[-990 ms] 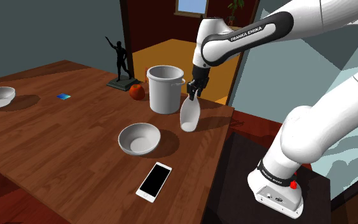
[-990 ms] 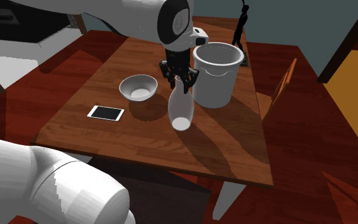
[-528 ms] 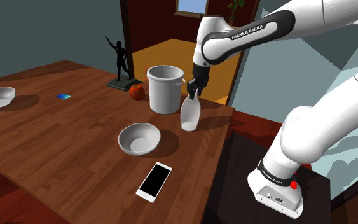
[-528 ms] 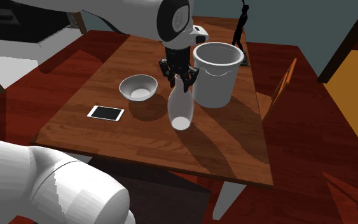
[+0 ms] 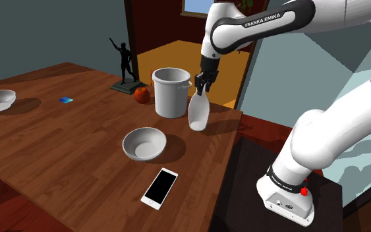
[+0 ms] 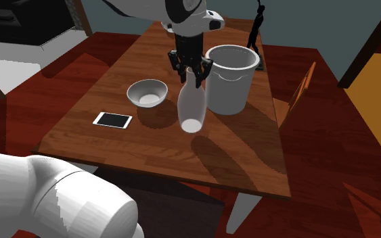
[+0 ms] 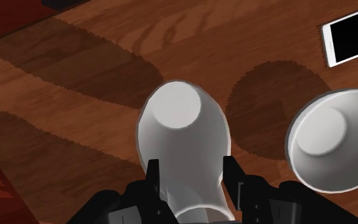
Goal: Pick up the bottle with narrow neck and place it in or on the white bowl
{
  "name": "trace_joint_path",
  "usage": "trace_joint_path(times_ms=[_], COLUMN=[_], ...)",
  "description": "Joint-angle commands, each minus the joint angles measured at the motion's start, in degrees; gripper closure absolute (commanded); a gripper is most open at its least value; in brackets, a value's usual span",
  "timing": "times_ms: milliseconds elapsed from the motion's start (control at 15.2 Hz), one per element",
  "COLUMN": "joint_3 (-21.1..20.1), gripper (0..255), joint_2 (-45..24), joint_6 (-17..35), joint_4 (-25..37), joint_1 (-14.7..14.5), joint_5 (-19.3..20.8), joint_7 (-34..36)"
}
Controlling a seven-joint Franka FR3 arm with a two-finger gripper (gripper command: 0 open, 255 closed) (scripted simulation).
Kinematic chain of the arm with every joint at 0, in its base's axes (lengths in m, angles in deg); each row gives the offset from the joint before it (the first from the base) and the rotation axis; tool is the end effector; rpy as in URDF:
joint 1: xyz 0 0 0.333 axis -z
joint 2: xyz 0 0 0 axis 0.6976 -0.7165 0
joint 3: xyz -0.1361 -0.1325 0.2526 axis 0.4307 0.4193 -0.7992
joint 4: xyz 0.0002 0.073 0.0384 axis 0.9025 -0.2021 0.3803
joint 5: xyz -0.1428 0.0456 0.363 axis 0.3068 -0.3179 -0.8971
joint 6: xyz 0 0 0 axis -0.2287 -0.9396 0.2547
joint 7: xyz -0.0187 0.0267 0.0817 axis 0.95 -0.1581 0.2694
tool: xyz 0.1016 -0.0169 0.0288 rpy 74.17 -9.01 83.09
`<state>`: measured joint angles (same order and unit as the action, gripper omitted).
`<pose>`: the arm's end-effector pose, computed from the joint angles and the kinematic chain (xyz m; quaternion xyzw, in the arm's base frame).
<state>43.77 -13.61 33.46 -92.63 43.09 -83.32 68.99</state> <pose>0.4302 -0.0290 0.4770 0.9981 -0.0511 0.0356 0.0005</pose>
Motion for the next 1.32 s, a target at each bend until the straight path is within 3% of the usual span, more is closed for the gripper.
trace_joint_path(times_ms=[0,1056,1254], joint_3=[0.0,-0.3,-3.0], gripper=[255,255,255], joint_2=[0.5,1.4,-0.7], joint_6=[-1.7,-14.1,-15.7], joint_4=[1.2,12.7,16.3], joint_1=[0.0,-0.1,-1.5], joint_5=[0.0,-0.2,-1.1], joint_7=[-0.1,-0.1,3.6])
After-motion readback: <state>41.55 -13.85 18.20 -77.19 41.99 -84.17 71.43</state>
